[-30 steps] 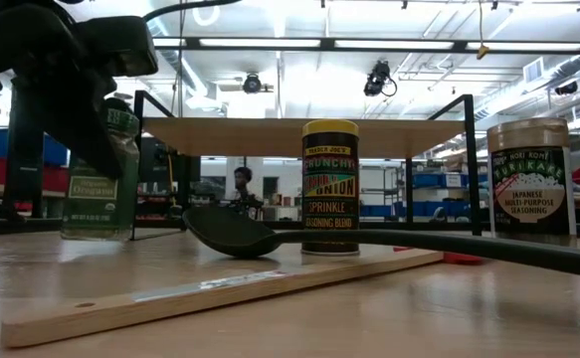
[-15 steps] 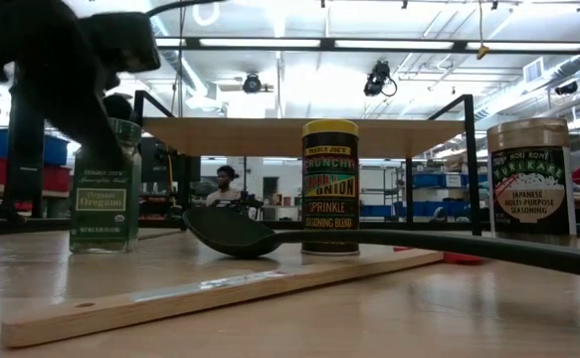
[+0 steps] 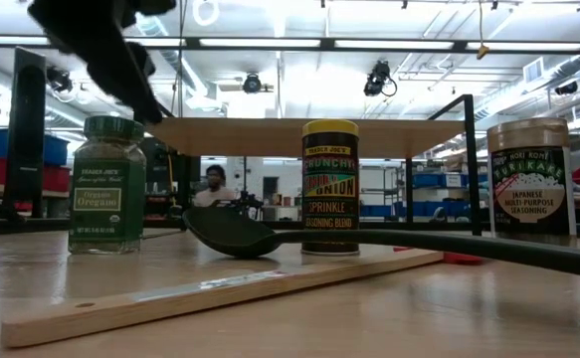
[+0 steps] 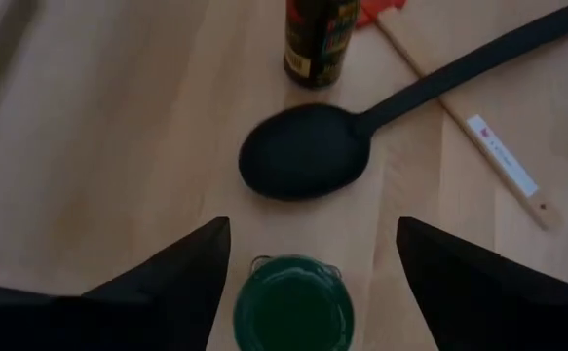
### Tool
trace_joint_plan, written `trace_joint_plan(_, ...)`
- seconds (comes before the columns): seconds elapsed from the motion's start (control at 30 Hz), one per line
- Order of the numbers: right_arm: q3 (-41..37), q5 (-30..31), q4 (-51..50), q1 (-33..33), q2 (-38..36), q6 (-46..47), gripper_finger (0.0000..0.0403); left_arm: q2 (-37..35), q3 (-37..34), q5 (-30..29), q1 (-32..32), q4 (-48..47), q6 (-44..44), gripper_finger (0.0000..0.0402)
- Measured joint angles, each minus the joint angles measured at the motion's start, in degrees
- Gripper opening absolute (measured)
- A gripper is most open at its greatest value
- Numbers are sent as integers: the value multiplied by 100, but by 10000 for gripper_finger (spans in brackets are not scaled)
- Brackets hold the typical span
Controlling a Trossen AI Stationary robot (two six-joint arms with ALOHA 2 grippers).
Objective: Shelf spices
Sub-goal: Put the yellow seasoning bottle on the shelf
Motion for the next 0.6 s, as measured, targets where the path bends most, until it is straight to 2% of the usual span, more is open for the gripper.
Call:
trace_joint_plan(0.13,0,-290,-40,0,9,89,291,0,432,-201,-3,-226,288,297)
trace_joint_plan(0.27,0,-327,-91,65,11,70,291,0,865,-504,-4,-214,835,298)
trace_joint_plan(0.43,0,-320,-29,149,11,-385,291,-2,1008,-1218,126,679,1716,298)
trace_joint_plan(0.5,0,-319,5,155,11,-510,291,25,1010,-1138,218,1245,2163,298)
trace_joint_plan(0.6,0,-310,42,152,12,-518,291,181,1019,-544,361,1836,2850,298)
